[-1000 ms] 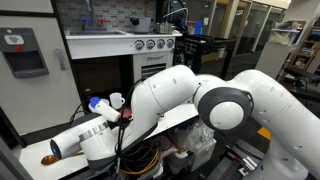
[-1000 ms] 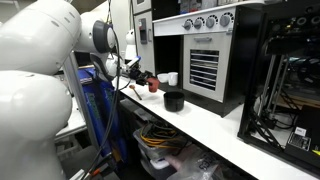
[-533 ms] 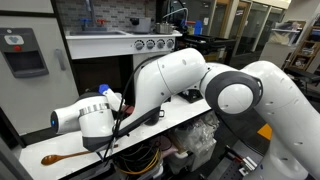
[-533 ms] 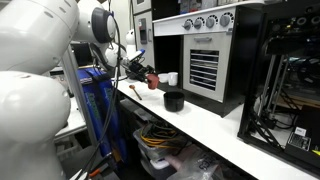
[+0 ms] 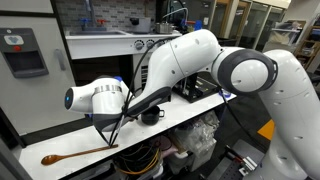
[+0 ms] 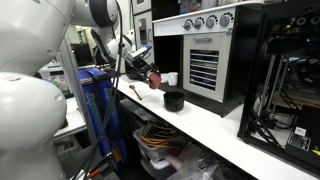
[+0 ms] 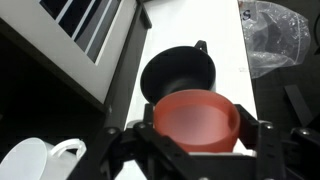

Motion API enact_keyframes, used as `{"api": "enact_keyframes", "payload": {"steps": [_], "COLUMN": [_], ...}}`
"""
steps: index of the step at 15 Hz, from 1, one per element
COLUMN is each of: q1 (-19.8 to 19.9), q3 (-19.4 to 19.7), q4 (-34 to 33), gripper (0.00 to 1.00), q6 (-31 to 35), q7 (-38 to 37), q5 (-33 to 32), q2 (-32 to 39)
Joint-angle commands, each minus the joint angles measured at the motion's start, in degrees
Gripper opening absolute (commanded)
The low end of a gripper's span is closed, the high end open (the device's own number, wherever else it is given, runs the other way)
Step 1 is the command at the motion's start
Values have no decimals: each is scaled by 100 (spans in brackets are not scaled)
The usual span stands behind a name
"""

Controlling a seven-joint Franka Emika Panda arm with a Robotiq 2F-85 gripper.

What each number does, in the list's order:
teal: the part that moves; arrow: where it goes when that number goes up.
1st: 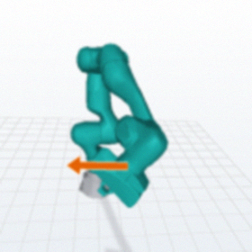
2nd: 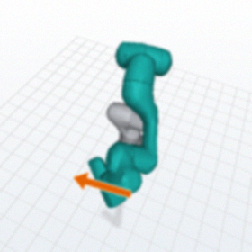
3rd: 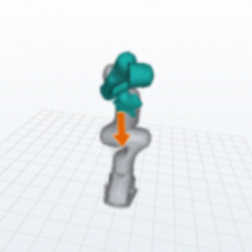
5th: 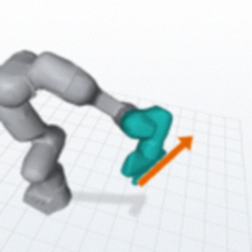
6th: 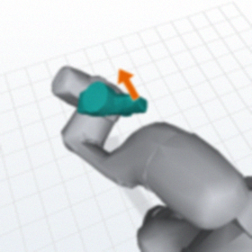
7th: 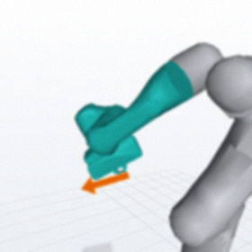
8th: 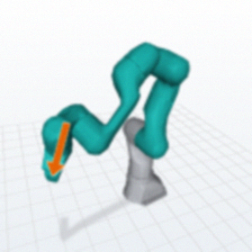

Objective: Pour the contents in the pink cup into the black pot

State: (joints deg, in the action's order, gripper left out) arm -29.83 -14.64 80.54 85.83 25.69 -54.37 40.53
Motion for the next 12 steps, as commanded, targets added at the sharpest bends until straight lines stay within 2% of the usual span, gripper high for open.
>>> {"api": "enact_keyframes", "payload": {"steps": [1, 6, 12], "q1": [419, 745, 1105], "q3": [-168, -196, -156], "q4": [849, 1465, 2178], "gripper": [51, 51, 51], "q6": [471, 981, 1941], "q7": [-191, -261, -286], "q5": [222, 373, 481], "q2": [-638, -1092, -1554]}}
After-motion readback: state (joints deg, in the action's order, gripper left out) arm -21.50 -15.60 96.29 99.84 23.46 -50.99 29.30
